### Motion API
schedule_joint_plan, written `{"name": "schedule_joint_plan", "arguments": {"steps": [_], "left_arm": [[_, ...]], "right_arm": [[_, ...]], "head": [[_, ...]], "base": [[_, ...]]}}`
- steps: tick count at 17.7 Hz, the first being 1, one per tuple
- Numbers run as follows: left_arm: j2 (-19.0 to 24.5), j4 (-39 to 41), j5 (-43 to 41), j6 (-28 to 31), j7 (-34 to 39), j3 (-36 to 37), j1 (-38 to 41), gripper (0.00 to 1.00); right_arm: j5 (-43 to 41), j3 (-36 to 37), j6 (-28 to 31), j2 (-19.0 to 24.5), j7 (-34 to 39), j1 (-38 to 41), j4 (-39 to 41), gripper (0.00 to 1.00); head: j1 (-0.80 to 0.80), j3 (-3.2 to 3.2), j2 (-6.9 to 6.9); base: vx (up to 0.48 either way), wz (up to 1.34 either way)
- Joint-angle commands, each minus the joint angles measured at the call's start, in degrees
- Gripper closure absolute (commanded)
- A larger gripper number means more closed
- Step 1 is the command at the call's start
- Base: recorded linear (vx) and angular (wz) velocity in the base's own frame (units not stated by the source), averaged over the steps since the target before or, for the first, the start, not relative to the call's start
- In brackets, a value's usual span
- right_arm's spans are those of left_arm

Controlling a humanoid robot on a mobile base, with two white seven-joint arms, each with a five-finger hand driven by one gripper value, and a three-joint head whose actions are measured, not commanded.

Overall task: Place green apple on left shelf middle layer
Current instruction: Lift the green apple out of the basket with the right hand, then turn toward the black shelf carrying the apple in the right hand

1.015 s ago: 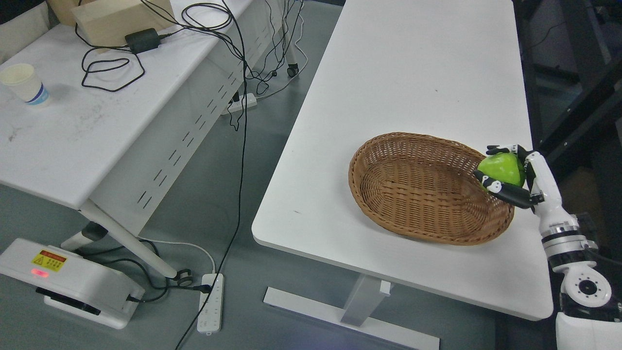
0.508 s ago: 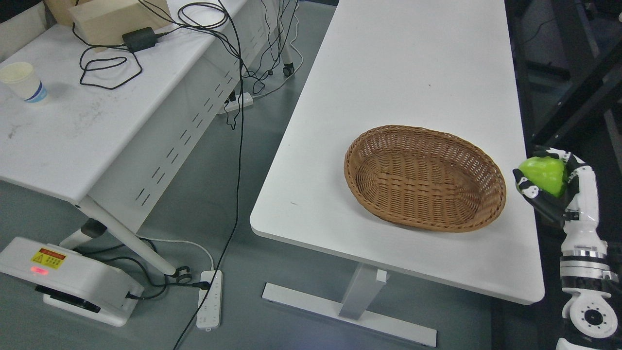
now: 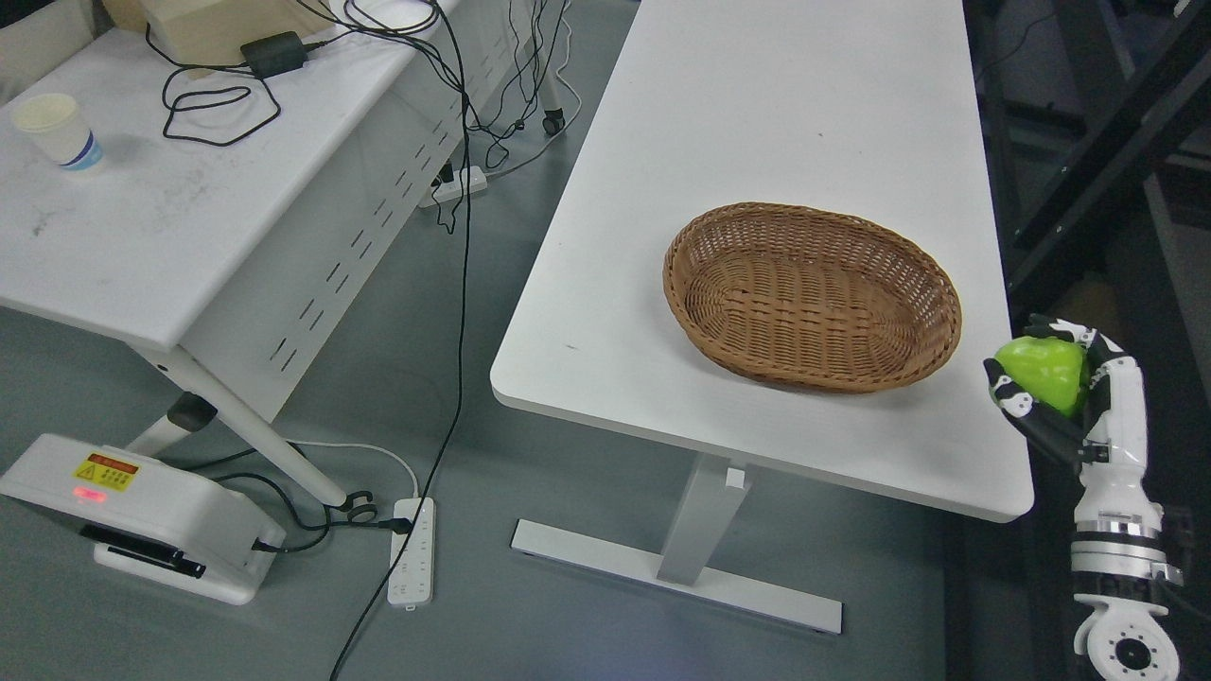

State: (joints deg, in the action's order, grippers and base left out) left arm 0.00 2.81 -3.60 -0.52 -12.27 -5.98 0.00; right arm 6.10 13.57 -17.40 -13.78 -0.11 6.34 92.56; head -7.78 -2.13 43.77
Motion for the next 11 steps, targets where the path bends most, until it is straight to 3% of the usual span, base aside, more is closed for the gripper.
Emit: {"name": "schedule_joint_plan", "arguments": {"steps": [1,11], "left_arm": [[1.0,0.0,0.0,0.0,-0.04,0.0,0.52,0.0],[1.0,0.0,0.0,0.0,0.05,0.0,0.52,0.0]], "right_arm": [[0.32,-3.11,-0.01,2.61,-0.33,1.39,2.27,1.0],[0.32,-3.63,-0.01,4.63,-0.42,2.88,4.21,1.0]], "head": [[0.0,0.0,0.0],[0.0,0.0,0.0]], "base": [[-0.135,0.06],[-0.098,-0.17]]}}
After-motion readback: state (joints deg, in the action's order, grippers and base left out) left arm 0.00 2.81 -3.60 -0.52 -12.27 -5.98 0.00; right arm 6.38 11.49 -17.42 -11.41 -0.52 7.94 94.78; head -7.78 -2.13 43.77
